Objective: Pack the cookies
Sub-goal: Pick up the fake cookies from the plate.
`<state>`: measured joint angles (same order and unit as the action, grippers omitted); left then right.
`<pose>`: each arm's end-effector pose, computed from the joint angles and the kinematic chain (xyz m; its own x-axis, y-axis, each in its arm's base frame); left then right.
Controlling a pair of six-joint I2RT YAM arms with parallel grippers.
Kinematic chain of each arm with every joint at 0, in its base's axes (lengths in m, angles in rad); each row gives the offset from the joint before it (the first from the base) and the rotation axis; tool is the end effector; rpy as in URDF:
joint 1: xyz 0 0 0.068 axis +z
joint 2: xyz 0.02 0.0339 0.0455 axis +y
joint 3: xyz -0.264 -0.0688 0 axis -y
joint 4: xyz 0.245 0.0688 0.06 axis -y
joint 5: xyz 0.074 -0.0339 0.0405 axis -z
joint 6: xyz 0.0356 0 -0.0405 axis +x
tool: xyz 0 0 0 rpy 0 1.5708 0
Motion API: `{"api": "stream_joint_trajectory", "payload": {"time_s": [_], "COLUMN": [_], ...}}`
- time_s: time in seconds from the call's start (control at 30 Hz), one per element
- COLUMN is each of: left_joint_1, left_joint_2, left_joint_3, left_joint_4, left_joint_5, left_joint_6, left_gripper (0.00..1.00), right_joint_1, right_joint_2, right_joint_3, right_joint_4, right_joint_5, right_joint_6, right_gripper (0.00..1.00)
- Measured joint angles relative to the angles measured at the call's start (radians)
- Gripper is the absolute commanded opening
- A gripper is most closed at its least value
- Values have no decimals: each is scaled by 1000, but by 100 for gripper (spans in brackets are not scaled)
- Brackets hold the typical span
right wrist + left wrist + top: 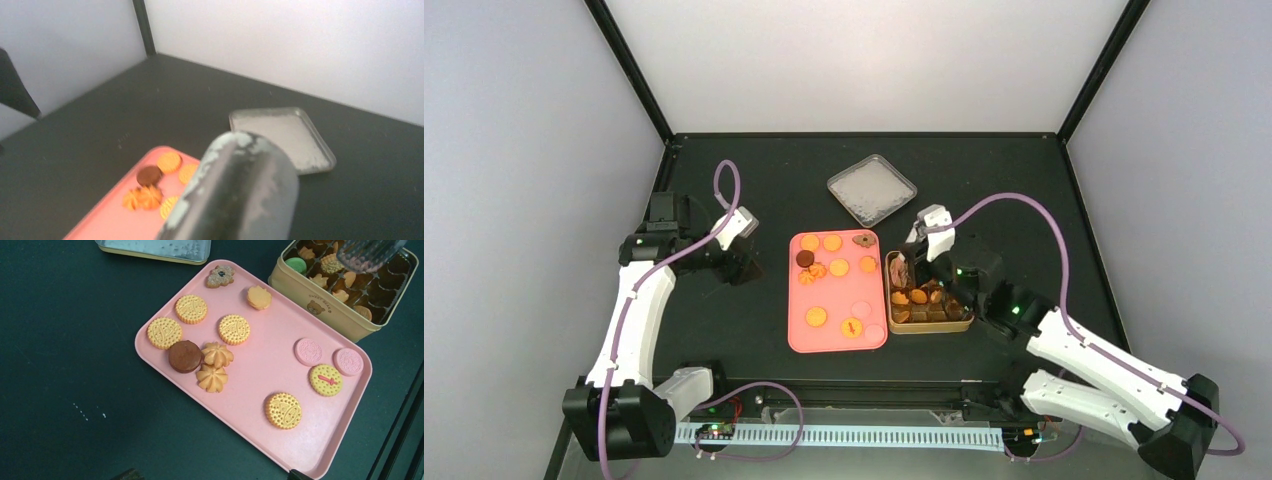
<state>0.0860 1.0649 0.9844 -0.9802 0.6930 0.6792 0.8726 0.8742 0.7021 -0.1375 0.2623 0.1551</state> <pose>0.1919 -0.0063 0.2961 -0.5228 0.4400 -0.7301 0.7366 0.6643 -0.1271 0.1392 0.1515 0.3001 -0.2833 -0.1055 -0.9532 -0.5438 0.8364 0.0691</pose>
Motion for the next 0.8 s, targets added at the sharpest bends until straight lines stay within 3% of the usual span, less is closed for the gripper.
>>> {"api": "stream_joint_trajectory", "payload": {"time_s": [0.23, 0.47, 0.8], "left_joint_1": [0, 3, 6], "left_joint_2": [0, -26, -79], "left_joint_3": [0, 0, 0], "left_joint_4": [-6, -18, -16], "left_joint_5": [-26, -84, -122], "left_joint_6": [-2, -9, -10], "left_gripper": [82, 83, 83], "right_joint_1": [17, 103, 116], "right_joint_2": [58, 357, 723], "right_joint_3": [129, 279, 468], "right_joint_4": [65, 166, 293], "right_joint_5": [-53, -110, -161], "right_joint_6": [-19, -59, -94], "right_gripper": [24, 28, 31]}}
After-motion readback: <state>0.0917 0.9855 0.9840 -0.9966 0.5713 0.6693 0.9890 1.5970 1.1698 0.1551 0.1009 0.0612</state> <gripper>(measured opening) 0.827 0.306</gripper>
